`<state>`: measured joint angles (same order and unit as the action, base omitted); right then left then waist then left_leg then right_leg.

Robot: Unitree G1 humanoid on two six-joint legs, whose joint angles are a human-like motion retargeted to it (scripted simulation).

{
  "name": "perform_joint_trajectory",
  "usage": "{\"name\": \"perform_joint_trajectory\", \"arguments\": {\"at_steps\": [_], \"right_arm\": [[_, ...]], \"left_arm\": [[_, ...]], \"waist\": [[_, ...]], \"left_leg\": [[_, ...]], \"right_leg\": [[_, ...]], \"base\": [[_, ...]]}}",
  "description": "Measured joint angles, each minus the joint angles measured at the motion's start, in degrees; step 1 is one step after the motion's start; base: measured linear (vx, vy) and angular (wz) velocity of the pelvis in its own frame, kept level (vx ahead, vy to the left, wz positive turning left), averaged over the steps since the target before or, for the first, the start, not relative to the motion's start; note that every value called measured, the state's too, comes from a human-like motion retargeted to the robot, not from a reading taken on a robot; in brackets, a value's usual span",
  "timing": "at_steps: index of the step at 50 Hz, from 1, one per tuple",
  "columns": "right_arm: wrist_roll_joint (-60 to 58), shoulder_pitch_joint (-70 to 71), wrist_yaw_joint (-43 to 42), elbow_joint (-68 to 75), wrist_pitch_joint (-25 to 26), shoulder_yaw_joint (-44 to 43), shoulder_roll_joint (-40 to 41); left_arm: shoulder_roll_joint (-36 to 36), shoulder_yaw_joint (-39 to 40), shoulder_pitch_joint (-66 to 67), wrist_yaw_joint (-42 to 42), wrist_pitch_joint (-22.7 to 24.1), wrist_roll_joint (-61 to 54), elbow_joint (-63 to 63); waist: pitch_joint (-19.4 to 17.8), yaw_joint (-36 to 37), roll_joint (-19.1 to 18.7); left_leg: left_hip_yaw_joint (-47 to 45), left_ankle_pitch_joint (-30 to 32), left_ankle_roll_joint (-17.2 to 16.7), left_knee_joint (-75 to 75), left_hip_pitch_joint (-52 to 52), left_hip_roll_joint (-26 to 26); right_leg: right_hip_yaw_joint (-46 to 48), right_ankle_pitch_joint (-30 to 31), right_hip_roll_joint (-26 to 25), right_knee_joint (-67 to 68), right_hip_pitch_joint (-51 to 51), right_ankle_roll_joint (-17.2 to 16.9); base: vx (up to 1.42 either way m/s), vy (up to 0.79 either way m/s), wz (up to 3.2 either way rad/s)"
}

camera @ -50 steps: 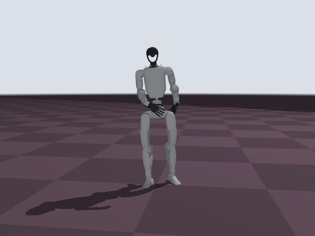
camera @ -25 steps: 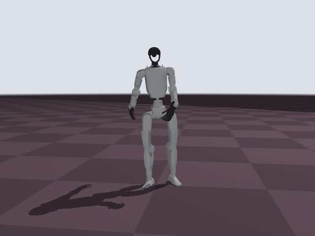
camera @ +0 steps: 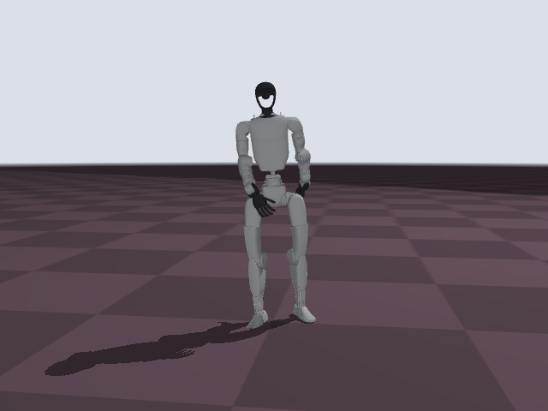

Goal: In place motions

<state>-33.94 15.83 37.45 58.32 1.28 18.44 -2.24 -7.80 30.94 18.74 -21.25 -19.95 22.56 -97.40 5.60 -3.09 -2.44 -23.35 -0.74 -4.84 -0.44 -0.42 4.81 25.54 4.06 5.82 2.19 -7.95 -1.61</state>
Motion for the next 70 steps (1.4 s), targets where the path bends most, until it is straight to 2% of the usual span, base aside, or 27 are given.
{"name": "perform_joint_trajectory", "arguments": {"at_steps": [5, 9, 12, 15, 18, 20, 27, 33, 35, 38, 42, 46, 50, 53, 56, 60, 68, 70], "right_arm": [[-0.9, -2.2, -3.6, -1.7, -5.2, 1.4, -1.0], [-6.4, -5.1, -7.0, 7.8, -2.6, -0.4, -2.2], [-9.5, -6.9, -12.1, 21.3, 4.0, -4.0, -2.9], [-7.3, -8.2, -18.8, 36.5, 14.1, -9.3, -4.8], [-1.8, -14.3, -21.3, 39.1, 25.3, -14.2, -8.2], [1.3, -18.6, -22.5, 39.1, 27.6, -17.4, -10.0], [6.0, -25.9, -21.9, 39.1, 19.5, -24.7, -12.5], [8.1, -22.9, -22.9, 39.1, 20.8, -23.2, -12.0], [7.4, -20.6, -24.3, 39.1, 22.2, -21.6, -10.8], [3.3, -16.7, -26.7, 38.2, 22.4, -18.1, -7.9], [-3.8, -14.5, -24.1, 30.6, 21.1, -12.8, -4.2], [-8.5, -12.9, -18.5, 22.9, 14.2, -7.1, -2.4], [-12.2, -11.6, -10.7, 17.9, 5.8, -3.9, -2.3], [-12.4, -11.0, -6.1, 17.3, 2.7, -3.5, -2.7], [-10.9, -10.6, -4.9, 19.1, 3.3, -4.3, -3.3], [-8.2, -10.7, -8.6, 24.5, 6.3, -6.7, -4.2], [-3.7, -12.5, -14.0, 37.6, 13.1, -11.4, -6.9], [-3.2, -13.4, -15.2, 39.1, 13.8, -12.3, -7.4]], "left_arm": [[0.5, 1.0, 1.9, 2.8, -2.3, -5.9, 0.0], [1.5, -2.0, -3.2, 1.6, -4.4, -4.3, 0.0], [2.6, -6.4, -9.7, -1.0, -3.8, -0.7, 0.0], [3.8, -12.4, -17.7, -1.9, -1.3, 1.8, 0.0], [5.4, -19.0, -26.3, -2.8, 1.6, 4.6, 0.3], [6.6, -23.2, -30.6, -4.5, 3.5, 6.9, 2.8], [8.5, -34.1, -38.2, -9.3, 10.8, 12.1, 15.1], [7.4, -36.0, -37.7, -8.2, 13.7, 13.9, 17.7], [7.1, -35.5, -36.4, -7.2, 13.4, 14.2, 15.5], [6.9, -33.6, -34.2, -1.4, 12.1, 12.4, 8.8], [6.4, -29.0, -29.9, 8.0, 8.7, 8.6, 0.0], [5.2, -24.6, -21.8, 12.0, 4.7, 5.0, 0.0], [3.7, -19.4, -15.5, 12.4, 5.3, 3.7, 0.0], [2.4, -16.4, -12.5, 10.9, 5.5, 4.0, 0.0], [1.0, -14.6, -11.0, 8.0, 3.7, 4.4, 0.0], [0.1, -13.8, -11.3, 5.1, 0.6, 4.4, 0.0], [3.7, -14.6, -16.8, 3.0, 4.1, 3.1, 0.0], [4.8, -15.5, -18.6, 2.6, 4.9, 4.0, 0.0]], "waist": [[-0.2, -0.6, 0.1], [0.2, -1.1, 0.3], [0.7, -1.1, 0.6], [1.3, -0.7, 0.9], [1.6, -0.2, 1.0], [1.7, -0.3, 1.2], [1.7, -2.0, 1.1], [1.2, -2.4, 0.3], [1.2, -2.5, 0.1], [1.3, -3.1, -0.2], [1.1, -3.4, -0.6], [1.1, -3.6, -0.8], [1.6, -3.1, -0.6], [1.9, -2.5, -0.3], [1.9, -1.9, 0.2], [1.7, -1.3, 0.9], [1.7, 0.4, 1.6], [1.5, 6.4, 2.0]], "left_leg": [[0.5, -0.2, 0.0, 0.0, 0.1, -0.1], [1.4, 0.0, 0.1, 0.2, -0.1, -0.3], [2.4, 0.1, 0.3, 0.4, -0.4, -0.6], [3.7, 0.3, 0.4, 0.8, -1.0, -0.9], [5.2, 0.7, 0.8, 1.5, -2.5, -1.2], [6.5, 1.0, 0.9, 1.9, -3.6, -1.5], [7.8, 1.8, 0.4, 2.2, -5.7, -1.7], [5.4, 1.3, 0.6, 1.7, -4.6, -1.1], [4.5, 1.0, 0.8, 1.4, -3.9, -1.0], [3.3, 0.5, 1.1, 1.0, -2.8, -0.8], [1.8, -0.1, 1.4, 0.6, -1.2, -0.5], [0.7, -0.7, 1.6, 0.2, 0.0, -0.3], [0.2, -1.2, 1.6, -0.2, 0.5, -0.4], [0.3, -1.4, 1.5, -0.2, 0.6, -0.4], [0.9, -1.4, 1.4, -0.2, 0.4, -0.6], [2.4, -1.2, 1.3, 0.0, 0.1, -1.0], [4.1, -0.8, 1.8, 0.3, -0.7, -1.9], [-1.3, -0.5, 2.3, 0.0, -0.5, -1.7]], "right_leg": [[0.8, -0.1, 0.0, -0.3, 0.7, 0.0], [2.1, -0.4, 0.1, -0.6, 1.7, -0.1], [3.2, -0.6, 0.3, -1.0, 2.5, -0.2], [4.6, -0.7, 0.5, -1.5, 3.4, -0.4], [6.2, -1.0, 0.7, -1.9, 4.1, -0.7], [7.6, -1.2, 0.8, -2.2, 4.5, -0.9], [9.5, -1.1, 1.1, -2.9, 4.3, -1.3], [6.3, -0.4, 0.7, -2.4, 2.8, -1.1], [5.2, -0.3, 0.4, -2.2, 2.4, -1.0], [3.6, -0.2, 0.0, -1.9, 2.1, -0.8], [1.9, -0.2, -0.6, -1.5, 2.0, -0.6], [0.6, -0.3, -1.0, -1.1, 1.9, -0.4], [0.0, -0.4, -1.0, -0.9, 1.6, -0.3], [0.2, -0.5, -1.0, -0.9, 1.7, -0.3], [1.1, -0.7, -0.7, -1.0, 2.2, -0.4], [3.1, -1.2, -0.3, -1.3, 3.3, -0.5], [5.4, -1.9, -0.1, -1.8, 5.0, -0.6], [0.0, -2.1, -0.7, -1.1, 4.1, -0.7]], "base": [[0.01, 0.0, 0.09], [0.02, 0.02, 0.27], [0.02, 0.03, 0.33], [0.04, 0.02, 0.39], [0.04, 0.01, 0.47], [0.02, -0.01, 0.59], [-0.01, -0.01, 0.22], [-0.03, 0.0, -0.46], [0.02, -0.01, -0.53], [0.02, -0.03, -0.47], [0.05, -0.03, -0.4], [0.06, -0.03, -0.28], [0.06, -0.01, -0.12], [0.0, 0.0, 0.0], [0.01, 0.01, 0.27], [0.01, 0.01, 0.44], [0.01, 0.01, 0.18], [0.01, 0.02, -1.37]]}}
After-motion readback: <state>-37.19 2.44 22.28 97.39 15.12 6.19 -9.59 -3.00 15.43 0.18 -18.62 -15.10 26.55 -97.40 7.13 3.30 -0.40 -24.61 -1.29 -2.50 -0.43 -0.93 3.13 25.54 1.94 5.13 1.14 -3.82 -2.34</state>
